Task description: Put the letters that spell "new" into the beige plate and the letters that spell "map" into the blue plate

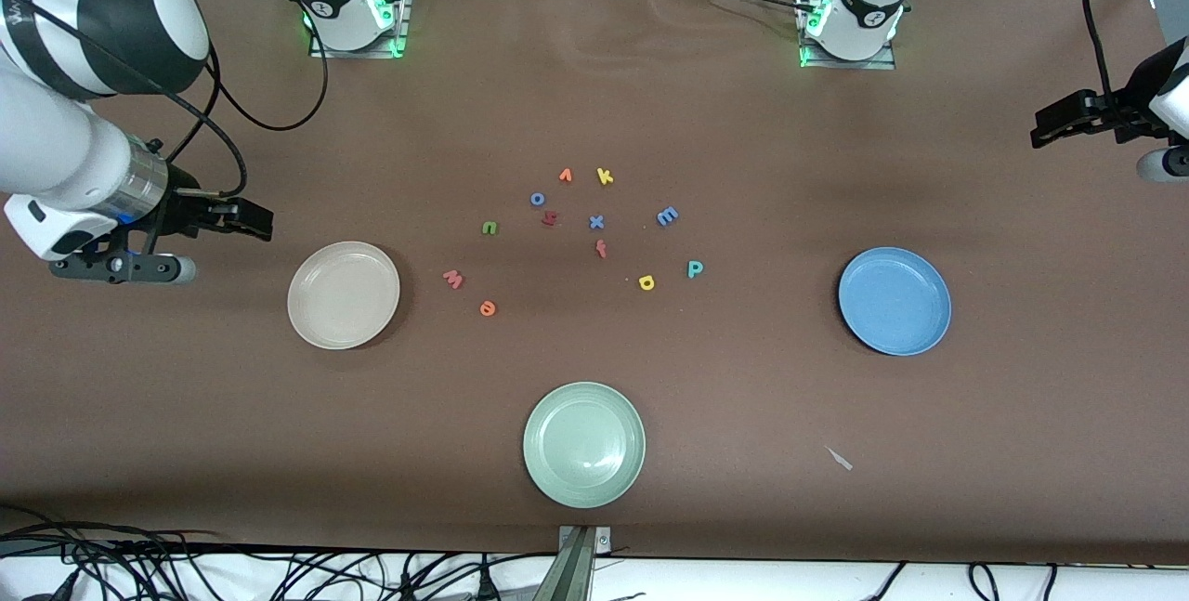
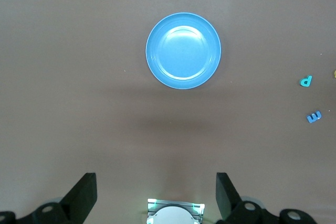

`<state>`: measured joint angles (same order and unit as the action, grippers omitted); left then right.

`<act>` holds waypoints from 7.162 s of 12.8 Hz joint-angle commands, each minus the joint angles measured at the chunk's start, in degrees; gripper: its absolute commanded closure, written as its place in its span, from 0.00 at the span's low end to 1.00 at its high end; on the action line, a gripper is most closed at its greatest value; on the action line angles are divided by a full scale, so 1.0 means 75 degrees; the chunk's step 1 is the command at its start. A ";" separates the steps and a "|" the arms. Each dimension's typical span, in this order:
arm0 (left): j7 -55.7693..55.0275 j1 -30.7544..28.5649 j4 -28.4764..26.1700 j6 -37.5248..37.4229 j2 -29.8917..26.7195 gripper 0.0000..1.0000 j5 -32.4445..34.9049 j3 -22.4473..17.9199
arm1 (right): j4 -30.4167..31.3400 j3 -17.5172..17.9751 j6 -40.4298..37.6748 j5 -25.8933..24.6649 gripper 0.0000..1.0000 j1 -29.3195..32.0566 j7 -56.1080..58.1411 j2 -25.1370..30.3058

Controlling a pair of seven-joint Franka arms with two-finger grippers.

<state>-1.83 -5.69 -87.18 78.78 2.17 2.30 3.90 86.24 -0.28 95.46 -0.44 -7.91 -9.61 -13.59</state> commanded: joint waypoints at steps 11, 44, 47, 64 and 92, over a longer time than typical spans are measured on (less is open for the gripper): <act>-0.0049 -0.0015 0.0046 -0.0062 -0.0055 0.00 -0.0119 -0.0028 | -0.0120 -0.0022 -0.0177 0.0000 0.00 -0.0012 0.0121 0.0148; -0.0049 -0.0015 0.0046 -0.0062 -0.0055 0.00 -0.0119 -0.0028 | 0.4275 0.0670 0.8061 0.0211 0.02 -0.1500 -0.2750 -0.2336; -0.0049 -0.0015 0.0057 -0.0062 -0.0055 0.00 -0.0119 -0.0028 | 0.4216 0.0670 0.8423 0.0199 0.05 -0.1547 -0.2750 -0.2594; -0.2098 0.0500 -0.0773 0.2091 0.1327 0.00 -0.0376 0.1704 | 0.3528 0.0437 0.6580 0.0199 0.75 -0.1664 -0.1933 -0.1974; -0.6284 0.2539 -0.1935 0.7403 0.5125 0.36 0.2483 0.2315 | 0.1368 0.0670 0.6524 -0.0023 0.36 -0.2168 -0.3945 -0.3672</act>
<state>-47.15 12.46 -102.26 133.83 40.01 18.33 21.63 97.82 4.68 142.89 0.85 -24.30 -38.11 -39.56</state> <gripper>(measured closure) 0.313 0.357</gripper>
